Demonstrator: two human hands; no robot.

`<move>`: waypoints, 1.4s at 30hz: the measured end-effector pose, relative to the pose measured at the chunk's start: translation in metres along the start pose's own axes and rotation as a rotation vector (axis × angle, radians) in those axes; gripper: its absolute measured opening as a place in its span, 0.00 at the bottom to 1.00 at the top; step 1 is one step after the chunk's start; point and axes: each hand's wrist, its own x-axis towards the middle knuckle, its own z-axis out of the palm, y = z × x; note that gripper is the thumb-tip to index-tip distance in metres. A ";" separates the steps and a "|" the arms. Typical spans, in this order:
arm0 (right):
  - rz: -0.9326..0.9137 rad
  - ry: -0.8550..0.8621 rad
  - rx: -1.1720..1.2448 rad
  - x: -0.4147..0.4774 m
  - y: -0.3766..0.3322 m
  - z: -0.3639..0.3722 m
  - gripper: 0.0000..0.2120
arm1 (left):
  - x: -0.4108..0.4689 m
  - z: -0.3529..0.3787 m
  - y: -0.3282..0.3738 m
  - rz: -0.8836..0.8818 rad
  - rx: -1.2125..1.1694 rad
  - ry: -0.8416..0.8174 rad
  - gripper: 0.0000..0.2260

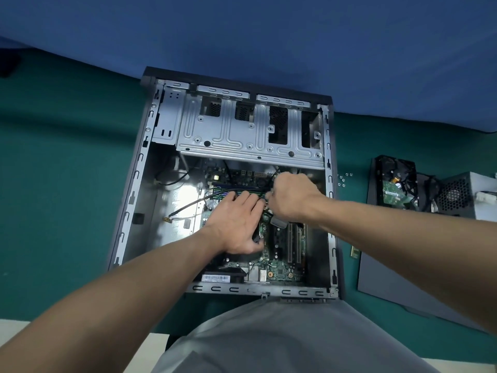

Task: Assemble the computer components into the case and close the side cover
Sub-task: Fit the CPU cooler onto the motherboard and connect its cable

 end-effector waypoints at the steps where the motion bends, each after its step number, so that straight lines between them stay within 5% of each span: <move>1: -0.097 -0.074 -0.118 -0.006 -0.002 -0.002 0.13 | 0.000 0.000 0.000 -0.005 -0.004 -0.008 0.39; 5: -0.655 0.046 -0.885 -0.023 -0.001 -0.010 0.10 | 0.000 0.000 0.001 -0.007 -0.016 -0.040 0.40; 8: -0.893 0.058 -1.018 -0.018 0.006 -0.015 0.12 | 0.000 -0.001 0.001 -0.006 -0.017 -0.036 0.40; 11: -0.840 0.040 -0.912 -0.014 0.010 -0.012 0.10 | 0.001 0.000 0.001 -0.004 -0.016 -0.016 0.38; 17: 0.031 -0.107 0.097 0.007 0.010 -0.015 0.11 | 0.000 0.003 -0.001 0.006 0.006 0.015 0.38; 19: -0.053 -0.221 -0.027 0.004 0.007 -0.022 0.11 | 0.000 0.003 -0.001 0.010 0.010 0.031 0.37; 21: -0.284 -0.242 -0.405 -0.004 0.007 -0.023 0.14 | 0.000 0.003 -0.001 0.010 0.013 0.023 0.37; 24: -0.731 0.056 -0.952 -0.010 0.010 -0.019 0.09 | 0.000 0.003 -0.001 0.006 0.022 -0.002 0.39; 26: -0.896 0.122 -1.057 -0.008 0.014 -0.018 0.14 | 0.001 0.004 0.000 -0.001 0.017 -0.009 0.40; 29: -0.893 0.126 -1.006 -0.002 0.019 -0.016 0.14 | 0.001 0.005 0.000 0.000 0.012 0.002 0.38; 35: -0.090 -0.074 -0.056 0.014 0.012 -0.017 0.13 | -0.001 0.006 -0.001 0.004 0.001 0.041 0.38; 39: -0.293 -0.248 -0.372 0.001 0.012 -0.028 0.05 | -0.001 0.005 -0.001 0.005 0.011 0.047 0.39; 42: -0.774 0.039 -0.950 -0.003 0.018 -0.027 0.05 | 0.000 0.003 -0.001 0.002 0.016 0.024 0.38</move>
